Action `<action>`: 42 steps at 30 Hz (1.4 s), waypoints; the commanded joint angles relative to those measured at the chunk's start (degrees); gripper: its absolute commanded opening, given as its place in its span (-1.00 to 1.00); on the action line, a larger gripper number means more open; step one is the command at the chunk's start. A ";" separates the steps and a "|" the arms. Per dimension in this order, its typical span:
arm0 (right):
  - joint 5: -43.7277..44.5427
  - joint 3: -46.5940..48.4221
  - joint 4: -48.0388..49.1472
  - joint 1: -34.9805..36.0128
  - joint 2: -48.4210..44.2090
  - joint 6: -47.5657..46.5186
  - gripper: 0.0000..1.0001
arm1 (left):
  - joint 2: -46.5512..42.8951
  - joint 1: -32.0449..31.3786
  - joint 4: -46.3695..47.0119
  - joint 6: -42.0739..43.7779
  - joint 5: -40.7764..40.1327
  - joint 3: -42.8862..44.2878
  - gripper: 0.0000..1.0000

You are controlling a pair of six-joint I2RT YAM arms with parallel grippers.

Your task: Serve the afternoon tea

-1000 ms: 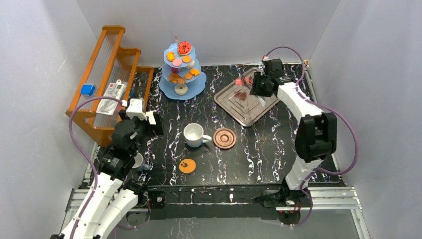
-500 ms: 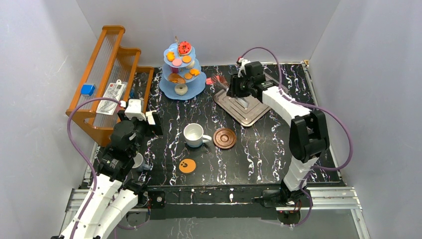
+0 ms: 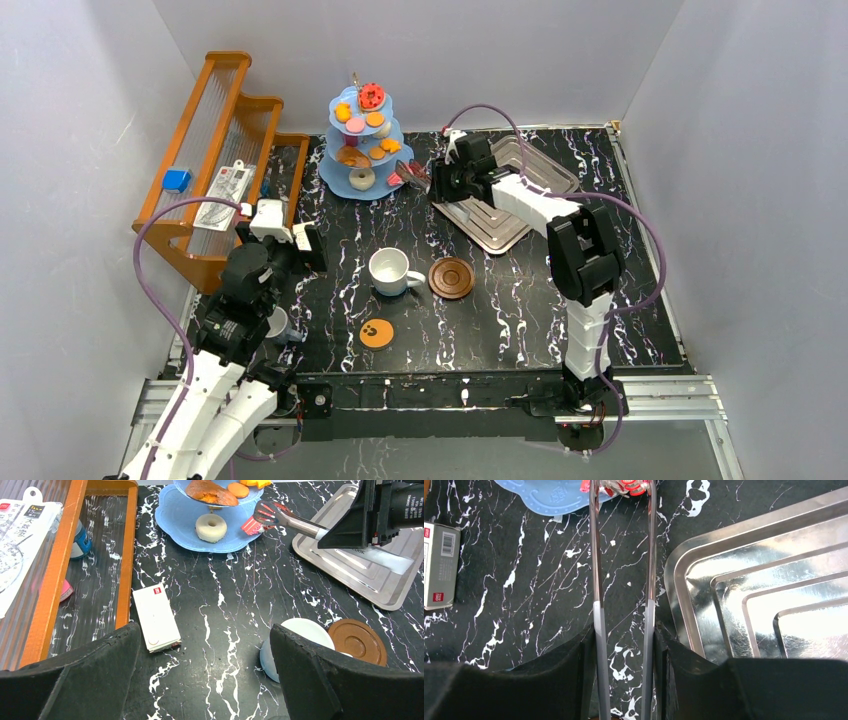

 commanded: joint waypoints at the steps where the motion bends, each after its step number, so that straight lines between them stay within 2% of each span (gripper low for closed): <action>1: -0.67 5.48 5.51 0.96 1.07 0.39 -0.35 | -1.01 -0.28 0.64 0.04 -0.43 1.36 0.96; 10: 4.01 12.20 -1.16 1.46 3.33 -0.74 -0.35 | 0.09 -0.28 0.95 0.04 0.16 1.38 0.96; 22: 3.04 16.02 -0.03 1.61 8.24 -2.58 -0.30 | -0.04 -0.28 0.91 0.00 0.18 1.29 0.96; 29: 1.15 21.29 -0.87 1.55 12.72 -4.61 -0.28 | -0.15 -0.28 0.83 0.04 -0.21 1.30 0.96; 36: 2.62 21.02 1.26 1.62 13.08 -7.23 -0.27 | 0.05 -0.28 0.83 0.02 -0.04 1.29 0.96; 42: 2.89 22.35 0.74 1.55 14.46 -8.54 -0.14 | 0.16 -0.28 0.78 0.10 0.10 1.31 0.96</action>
